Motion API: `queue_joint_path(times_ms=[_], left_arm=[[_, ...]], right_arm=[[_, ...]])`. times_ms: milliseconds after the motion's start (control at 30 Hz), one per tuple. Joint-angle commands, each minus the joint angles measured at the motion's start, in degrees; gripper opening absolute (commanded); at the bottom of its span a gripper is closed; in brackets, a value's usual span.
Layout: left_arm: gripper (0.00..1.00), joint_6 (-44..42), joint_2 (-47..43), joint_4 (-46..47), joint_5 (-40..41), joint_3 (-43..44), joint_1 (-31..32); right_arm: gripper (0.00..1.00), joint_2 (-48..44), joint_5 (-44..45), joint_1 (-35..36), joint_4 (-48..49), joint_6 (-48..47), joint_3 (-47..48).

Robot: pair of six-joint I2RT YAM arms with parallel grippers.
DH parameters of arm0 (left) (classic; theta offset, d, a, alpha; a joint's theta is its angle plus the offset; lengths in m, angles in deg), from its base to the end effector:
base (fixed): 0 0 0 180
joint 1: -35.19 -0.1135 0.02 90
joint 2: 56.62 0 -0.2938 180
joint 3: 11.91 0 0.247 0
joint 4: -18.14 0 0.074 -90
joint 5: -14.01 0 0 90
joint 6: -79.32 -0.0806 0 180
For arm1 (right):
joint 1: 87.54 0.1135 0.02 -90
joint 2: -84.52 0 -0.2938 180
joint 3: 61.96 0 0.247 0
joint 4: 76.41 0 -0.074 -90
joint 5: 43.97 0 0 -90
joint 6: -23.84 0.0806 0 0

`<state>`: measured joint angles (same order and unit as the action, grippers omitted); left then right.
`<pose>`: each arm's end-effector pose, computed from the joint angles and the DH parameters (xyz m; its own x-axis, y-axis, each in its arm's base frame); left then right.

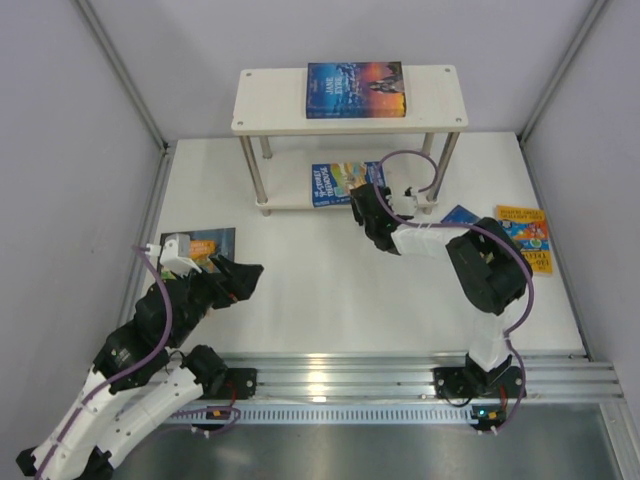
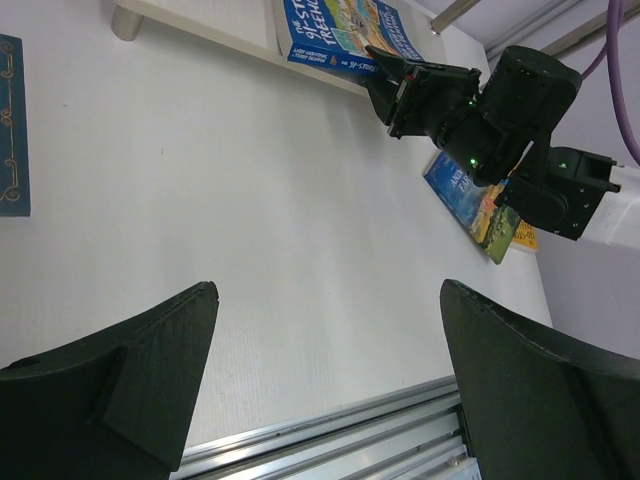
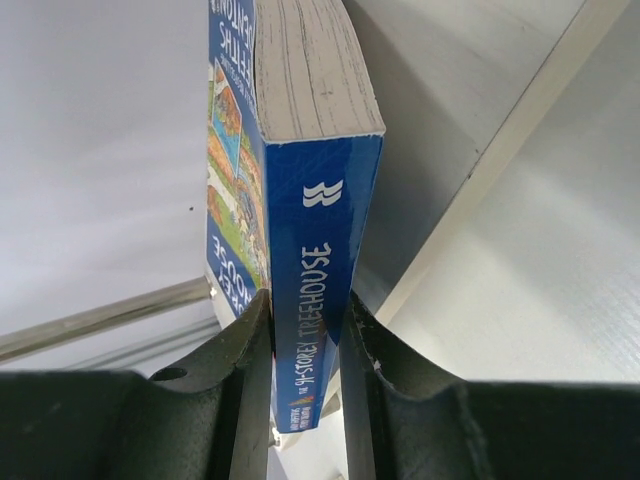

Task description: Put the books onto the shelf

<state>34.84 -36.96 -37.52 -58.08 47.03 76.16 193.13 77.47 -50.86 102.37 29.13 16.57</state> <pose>0.0760 -0.0331 0.3262 -0.4354 -0.5211 -0.7341 0.1291 0.7709 -0.6238 0.3856 0.2348 0.1940 -0.1131 0.9750 -0.1911 0.4289 0.2214 0.8758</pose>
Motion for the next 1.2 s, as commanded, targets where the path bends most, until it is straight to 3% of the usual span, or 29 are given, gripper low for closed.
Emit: queue_joint_path(times_ms=[0,967,1033,1067,1167], left_arm=[[0.97,-0.34,0.64,0.91,0.63,0.47,-0.1],[0.97,-0.87,1.7,1.97,2.13,-0.5,-0.1],[0.97,-0.87,1.87,2.14,2.13,-0.67,-0.1],[0.97,-0.87,1.87,2.32,2.04,-0.67,-0.1],[0.97,-0.96,2.05,2.14,2.13,-0.59,-0.1]], right_arm=[[0.0,-3.33,3.98,-0.48,-0.45,0.43,-0.22],[0.01,2.92,1.7,-1.18,0.52,1.92,4.0],[0.1,2.3,0.91,-1.09,0.52,1.4,4.09],[0.22,2.13,0.64,-1.18,0.26,0.87,4.44],[0.38,0.46,-0.06,-1.27,-1.06,-0.09,4.53]])
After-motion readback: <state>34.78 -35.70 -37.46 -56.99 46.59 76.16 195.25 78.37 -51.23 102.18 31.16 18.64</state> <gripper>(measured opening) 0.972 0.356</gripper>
